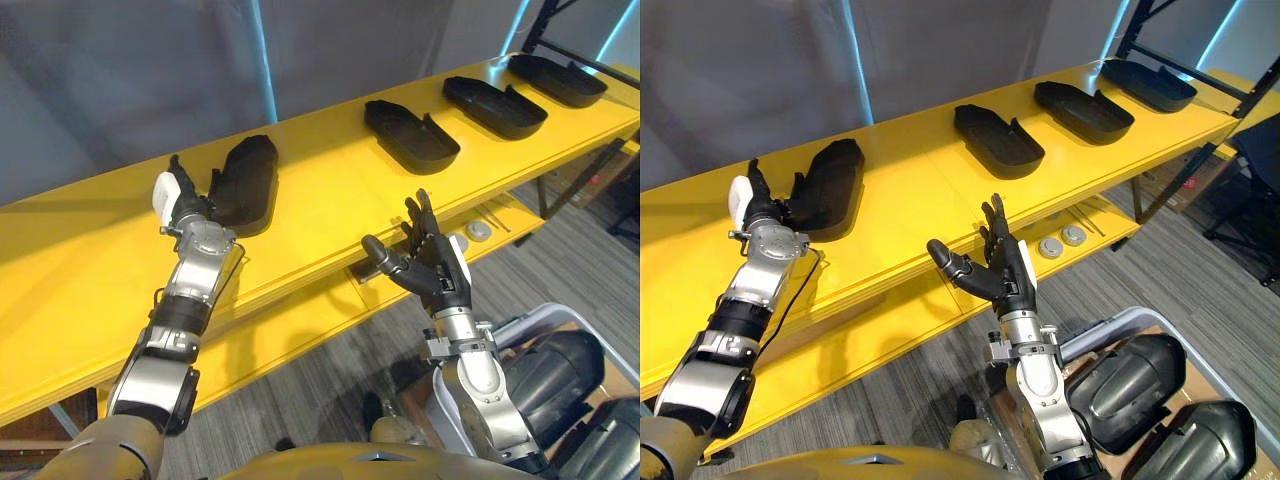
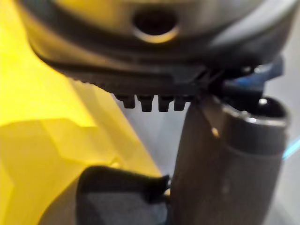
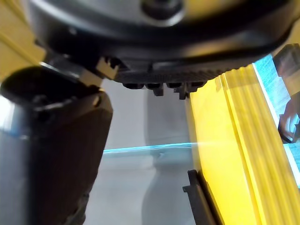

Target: Walk over and take three plastic housings, then place them on the shelf

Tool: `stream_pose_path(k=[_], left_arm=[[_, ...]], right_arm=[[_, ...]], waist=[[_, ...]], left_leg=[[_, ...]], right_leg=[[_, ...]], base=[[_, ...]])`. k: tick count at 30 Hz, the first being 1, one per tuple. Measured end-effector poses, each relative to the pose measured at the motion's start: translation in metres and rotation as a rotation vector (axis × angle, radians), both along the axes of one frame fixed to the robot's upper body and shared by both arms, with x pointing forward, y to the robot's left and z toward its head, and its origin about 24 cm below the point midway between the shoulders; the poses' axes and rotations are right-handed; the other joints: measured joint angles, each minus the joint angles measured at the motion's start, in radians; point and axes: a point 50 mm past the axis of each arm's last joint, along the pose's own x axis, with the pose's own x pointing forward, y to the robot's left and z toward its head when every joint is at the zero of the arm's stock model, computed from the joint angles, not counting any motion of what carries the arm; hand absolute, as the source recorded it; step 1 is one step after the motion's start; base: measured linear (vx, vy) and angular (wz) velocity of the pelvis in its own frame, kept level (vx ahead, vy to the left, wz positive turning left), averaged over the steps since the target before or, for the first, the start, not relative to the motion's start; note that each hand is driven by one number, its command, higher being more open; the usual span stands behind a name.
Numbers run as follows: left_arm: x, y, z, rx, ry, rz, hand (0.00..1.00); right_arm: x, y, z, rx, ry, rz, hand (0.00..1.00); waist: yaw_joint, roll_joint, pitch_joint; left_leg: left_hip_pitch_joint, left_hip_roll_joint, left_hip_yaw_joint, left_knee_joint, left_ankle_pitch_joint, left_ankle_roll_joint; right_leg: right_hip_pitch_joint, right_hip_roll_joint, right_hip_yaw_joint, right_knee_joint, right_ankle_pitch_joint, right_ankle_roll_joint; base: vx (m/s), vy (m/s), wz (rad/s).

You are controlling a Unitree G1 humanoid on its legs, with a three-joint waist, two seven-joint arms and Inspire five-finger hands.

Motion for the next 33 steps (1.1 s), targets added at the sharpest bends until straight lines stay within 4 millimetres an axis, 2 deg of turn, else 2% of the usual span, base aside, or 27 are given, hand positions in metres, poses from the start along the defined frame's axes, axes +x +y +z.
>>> stream_pose_path(k=[3, 6, 9, 13, 15, 18, 20, 23, 25, 26, 28, 29, 31, 33], left_arm=[[-0.024, -0.001, 0.012, -0.131, -0.191, -0.070, 1.00], [-0.052, -0.026, 0.019, -0.425, -0.358, -0.330, 1.00], [-0.080, -0.044, 0.009, -0.632, -0.407, -0.512, 1.00], [-0.099, -0.038, 0.001, -0.738, -0.469, -0.554, 1.00], [-0.111, -0.025, 0.003, -0.751, -0.558, -0.501, 1.00], [-0.130, -0.006, 0.013, -0.702, -0.694, -0.417, 1.00], [-0.139, 0.000, 0.017, -0.670, -0.749, -0.361, 1.00], [-0.151, 0.005, 0.009, -0.594, -0.734, -0.216, 1.00], [-0.158, 0.013, -0.004, -0.520, -0.677, -0.065, 1.00], [-0.160, 0.015, -0.008, -0.505, -0.663, -0.038, 1.00], [-0.172, 0.036, -0.038, -0.437, -0.546, 0.166, 1.00], [-0.175, 0.040, -0.047, -0.428, -0.517, 0.214, 1.00], [-0.194, 0.053, -0.078, -0.340, -0.379, 0.392, 1.00], [-0.207, 0.059, -0.096, -0.297, -0.299, 0.487, 1.00]], right_arm=[[0.000, 0.000, 0.000, -0.024, 0.005, -0.003, 1.00], [0.001, 0.002, 0.000, -0.031, 0.002, 0.006, 1.00], [0.011, 0.009, 0.011, -0.063, -0.057, 0.052, 1.00], [0.018, 0.018, 0.025, -0.067, -0.120, 0.131, 1.00], [0.020, 0.027, 0.029, -0.037, -0.135, 0.196, 1.00], [0.024, 0.044, 0.034, -0.036, -0.147, 0.274, 1.00], [0.032, 0.056, 0.037, -0.049, -0.157, 0.315, 1.00], [0.052, 0.078, 0.036, -0.075, -0.121, 0.349, 1.00], [0.066, 0.093, 0.034, -0.079, -0.079, 0.340, 1.00], [0.068, 0.096, 0.033, -0.081, -0.071, 0.338, 1.00], [0.078, 0.115, 0.030, -0.099, -0.033, 0.326, 1.00], [0.079, 0.119, 0.029, -0.102, -0.026, 0.325, 1.00], [0.084, 0.131, 0.029, -0.095, -0.003, 0.307, 1.00], [0.087, 0.136, 0.030, -0.091, 0.006, 0.293, 1.00]], waist=[[0.020, 0.015, -0.011], [0.054, 0.024, -0.022], [0.081, 0.027, -0.039], [0.109, 0.024, -0.059], [0.114, 0.020, -0.062], [0.147, 0.017, -0.064], [0.179, 0.014, -0.066], [0.230, 0.002, -0.074], [0.270, -0.016, -0.080], [0.274, -0.019, -0.081], [0.312, -0.032, -0.086], [0.319, -0.035, -0.085], [0.337, -0.044, -0.079], [0.351, -0.054, -0.078]], left_leg=[[-0.005, -0.003, -0.015, 0.000, 0.002, 0.002], [0.001, -0.006, -0.045, 0.000, 0.005, 0.006], [0.009, -0.014, -0.058, -0.002, 0.006, 0.007], [0.007, -0.014, -0.075, -0.020, 0.014, 0.003], [0.004, -0.012, -0.096, -0.028, 0.023, -0.003], [-0.004, -0.008, -0.126, -0.034, 0.036, -0.008], [-0.009, -0.007, -0.155, -0.038, 0.052, -0.014], [-0.010, -0.008, -0.202, -0.053, 0.068, -0.015], [-0.023, -0.011, -0.237, -0.061, 0.080, -0.014], [-0.024, -0.011, -0.242, -0.063, 0.081, -0.014], [-0.025, -0.013, -0.264, -0.079, 0.092, -0.015], [-0.025, -0.014, -0.268, -0.079, 0.092, -0.015], [-0.026, -0.015, -0.282, -0.079, 0.092, -0.016], [-0.025, -0.014, -0.287, -0.079, 0.091, -0.017]], right_leg=[[0.004, -0.002, -0.021, 0.000, 0.000, 0.000], [0.024, -0.006, -0.051, 0.000, -0.001, 0.000], [0.042, -0.016, -0.070, -0.001, -0.014, 0.001], [0.043, -0.016, -0.088, -0.006, -0.024, -0.004], [0.051, -0.016, -0.108, -0.006, -0.026, -0.007], [0.056, -0.016, -0.143, -0.006, -0.030, -0.011], [0.059, -0.015, -0.172, -0.006, -0.029, -0.009], [0.077, -0.015, -0.219, -0.006, -0.033, -0.011], [0.084, -0.017, -0.260, -0.006, -0.040, -0.010], [0.085, -0.018, -0.267, -0.006, -0.041, -0.009], [0.089, -0.019, -0.287, -0.006, -0.047, -0.008], [0.091, -0.019, -0.294, -0.006, -0.049, -0.007], [0.101, -0.020, -0.305, -0.005, -0.055, -0.008], [0.103, -0.020, -0.315, -0.005, -0.060, -0.011]], base=[[-0.01, -0.011, 0.18], [-0.02, 0.006, 0.24], [-0.05, 0.016, 0.15], [-0.08, -0.003, 0.15], [-0.03, -0.019, 0.24], [-0.01, -0.021, 0.28], [0.02, -0.038, 0.46], [0.01, -0.023, 0.47], [0.00, -0.011, 0.50], [0.00, 0.001, 0.46], [0.01, 0.008, 0.29], [0.02, 0.010, 0.21], [0.03, 0.015, 0.21], [0.03, 0.009, 0.11]])
